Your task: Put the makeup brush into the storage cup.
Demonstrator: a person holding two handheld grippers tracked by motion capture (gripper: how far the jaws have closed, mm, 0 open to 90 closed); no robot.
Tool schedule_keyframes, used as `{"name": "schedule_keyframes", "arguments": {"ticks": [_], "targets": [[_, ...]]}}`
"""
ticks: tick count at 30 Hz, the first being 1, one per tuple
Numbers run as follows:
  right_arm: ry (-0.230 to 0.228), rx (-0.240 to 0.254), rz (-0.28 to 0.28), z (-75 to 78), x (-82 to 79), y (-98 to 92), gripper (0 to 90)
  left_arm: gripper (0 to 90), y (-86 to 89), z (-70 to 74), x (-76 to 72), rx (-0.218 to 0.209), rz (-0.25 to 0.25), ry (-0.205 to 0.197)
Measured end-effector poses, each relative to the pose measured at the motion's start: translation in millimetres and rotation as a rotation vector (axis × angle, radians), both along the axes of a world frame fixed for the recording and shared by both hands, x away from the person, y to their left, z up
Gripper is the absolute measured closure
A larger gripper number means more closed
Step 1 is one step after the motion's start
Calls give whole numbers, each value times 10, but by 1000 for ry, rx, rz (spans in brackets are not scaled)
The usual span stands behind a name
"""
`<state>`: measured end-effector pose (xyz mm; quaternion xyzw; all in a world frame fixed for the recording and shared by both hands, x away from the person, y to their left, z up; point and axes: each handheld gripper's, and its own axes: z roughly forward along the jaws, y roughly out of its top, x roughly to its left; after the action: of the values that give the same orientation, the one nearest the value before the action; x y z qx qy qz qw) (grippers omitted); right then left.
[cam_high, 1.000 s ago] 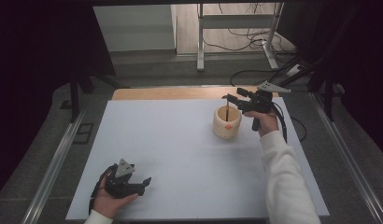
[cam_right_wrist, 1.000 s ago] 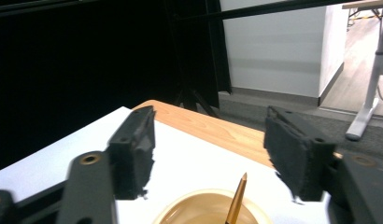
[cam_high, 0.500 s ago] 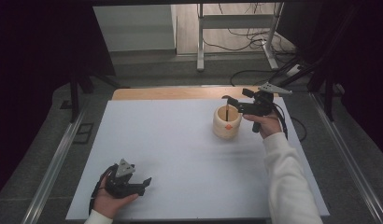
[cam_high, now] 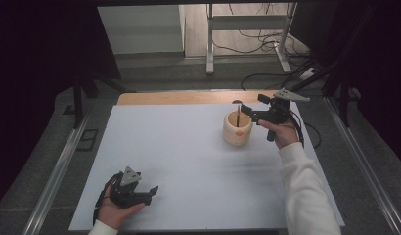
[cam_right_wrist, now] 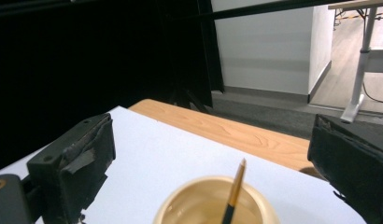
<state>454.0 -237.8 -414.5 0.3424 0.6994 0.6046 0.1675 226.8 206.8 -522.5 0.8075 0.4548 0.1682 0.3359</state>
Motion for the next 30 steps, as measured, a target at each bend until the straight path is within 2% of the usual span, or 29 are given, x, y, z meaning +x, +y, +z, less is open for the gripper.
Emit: {"name": "schedule_keyframes", "arguments": {"ticks": [6,12,15,18,24,26,28,30], "targets": [[-6,-42,21,-14,-103,-47,36,181,3,4,-4,1,0,-2],[-8,-72,54,-49,-276,-82,52,180,9,6,-13,-1,3,-5],[-3,-71,68,-73,-362,-101,55,180,9,7,-16,0,4,-5],[5,-46,97,-97,-438,-127,67,180,7,9,-19,2,4,-5],[13,-51,120,-146,-596,-178,80,180,12,9,-20,2,5,-6],[36,-51,135,-170,-658,-205,90,181,19,13,-22,1,7,-8],[33,-48,139,-193,-720,-233,90,180,24,13,-21,0,9,-8],[21,-67,139,-212,-797,-279,90,180,24,12,-20,0,8,-8]]}}
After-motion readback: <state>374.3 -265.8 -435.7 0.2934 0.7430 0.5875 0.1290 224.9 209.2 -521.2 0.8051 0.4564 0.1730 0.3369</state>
